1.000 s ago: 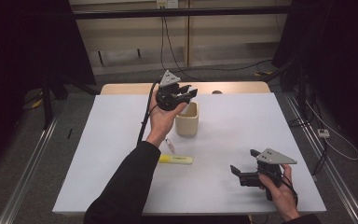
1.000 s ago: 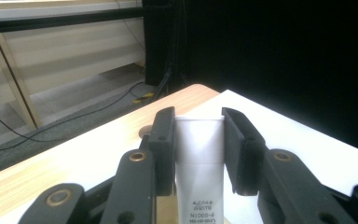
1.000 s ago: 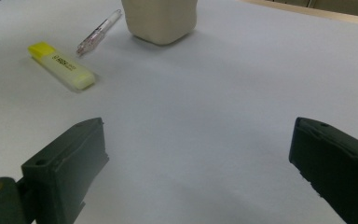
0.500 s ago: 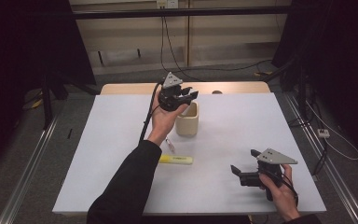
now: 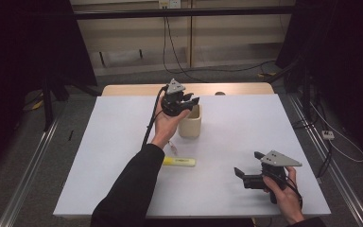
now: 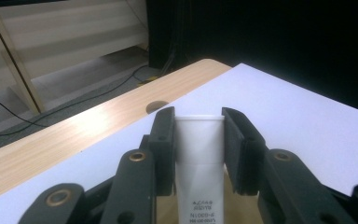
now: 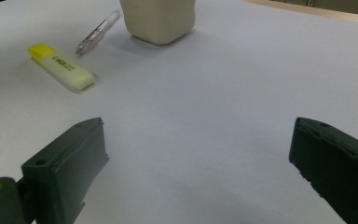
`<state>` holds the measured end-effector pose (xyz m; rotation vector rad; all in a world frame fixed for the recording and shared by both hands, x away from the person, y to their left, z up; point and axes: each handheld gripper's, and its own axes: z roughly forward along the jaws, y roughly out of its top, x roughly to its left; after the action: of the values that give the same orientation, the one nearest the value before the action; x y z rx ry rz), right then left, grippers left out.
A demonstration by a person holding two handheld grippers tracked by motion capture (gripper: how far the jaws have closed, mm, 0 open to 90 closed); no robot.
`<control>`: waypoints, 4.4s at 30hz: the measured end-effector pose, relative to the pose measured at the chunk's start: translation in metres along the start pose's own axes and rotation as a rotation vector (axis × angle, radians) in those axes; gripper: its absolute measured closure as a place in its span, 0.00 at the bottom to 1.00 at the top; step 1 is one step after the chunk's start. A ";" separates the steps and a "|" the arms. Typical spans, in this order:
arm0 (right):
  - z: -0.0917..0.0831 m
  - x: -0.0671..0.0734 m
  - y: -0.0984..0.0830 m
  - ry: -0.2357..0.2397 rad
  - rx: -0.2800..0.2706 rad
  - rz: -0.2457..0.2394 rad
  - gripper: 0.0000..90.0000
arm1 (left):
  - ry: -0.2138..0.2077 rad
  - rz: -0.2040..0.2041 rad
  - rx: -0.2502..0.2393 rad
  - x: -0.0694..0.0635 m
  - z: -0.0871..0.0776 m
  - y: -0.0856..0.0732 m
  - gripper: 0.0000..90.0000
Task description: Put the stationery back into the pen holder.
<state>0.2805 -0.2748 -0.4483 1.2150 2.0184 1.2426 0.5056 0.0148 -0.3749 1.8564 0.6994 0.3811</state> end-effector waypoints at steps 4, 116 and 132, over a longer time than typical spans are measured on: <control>0.000 0.000 0.000 0.005 0.003 -0.001 0.04 | 0.000 -0.009 0.009 0.001 0.000 -0.005 0.75; 0.001 0.002 -0.001 0.003 0.018 -0.016 0.04 | -0.042 -0.036 0.344 -0.009 -0.110 -0.113 1.00; 0.001 0.002 -0.001 0.005 0.019 -0.017 0.04 | -0.058 -0.009 0.447 -0.014 -0.095 -0.126 1.00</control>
<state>0.2793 -0.2727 -0.4495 1.2025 2.0445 1.2223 0.4059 0.1087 -0.4537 2.2737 0.7989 0.1703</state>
